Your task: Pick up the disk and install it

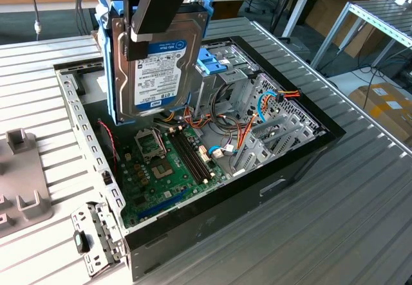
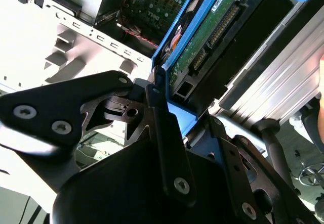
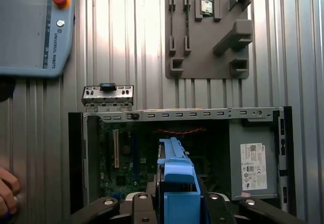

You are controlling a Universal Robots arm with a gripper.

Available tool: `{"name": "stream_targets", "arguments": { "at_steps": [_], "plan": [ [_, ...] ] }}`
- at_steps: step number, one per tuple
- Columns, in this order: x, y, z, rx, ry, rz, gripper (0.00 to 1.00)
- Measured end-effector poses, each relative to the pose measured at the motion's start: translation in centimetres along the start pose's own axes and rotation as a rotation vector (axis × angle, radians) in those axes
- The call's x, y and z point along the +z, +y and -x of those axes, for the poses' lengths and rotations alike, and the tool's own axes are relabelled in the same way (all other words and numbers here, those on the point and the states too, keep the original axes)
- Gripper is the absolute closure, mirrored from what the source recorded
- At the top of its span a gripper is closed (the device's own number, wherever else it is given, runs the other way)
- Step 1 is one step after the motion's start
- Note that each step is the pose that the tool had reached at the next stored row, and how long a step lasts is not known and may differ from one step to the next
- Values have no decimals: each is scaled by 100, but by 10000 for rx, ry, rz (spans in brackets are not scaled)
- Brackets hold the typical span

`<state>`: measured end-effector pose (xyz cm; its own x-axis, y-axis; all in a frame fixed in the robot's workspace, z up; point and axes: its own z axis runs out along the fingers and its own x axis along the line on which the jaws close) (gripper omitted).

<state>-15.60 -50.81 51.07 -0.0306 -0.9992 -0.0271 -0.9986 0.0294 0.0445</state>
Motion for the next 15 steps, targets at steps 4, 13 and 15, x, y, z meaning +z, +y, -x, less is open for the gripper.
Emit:
{"name": "stream_targets", "arguments": {
  "at_steps": [4, 13, 15],
  "plan": [
    [1, -2, -25, 0, -1, -1, 63],
    [8, -33, -95, 0, -1, 0, 63],
    [9, -46, -102, 0, 0, 1, 63]
  ]
}}
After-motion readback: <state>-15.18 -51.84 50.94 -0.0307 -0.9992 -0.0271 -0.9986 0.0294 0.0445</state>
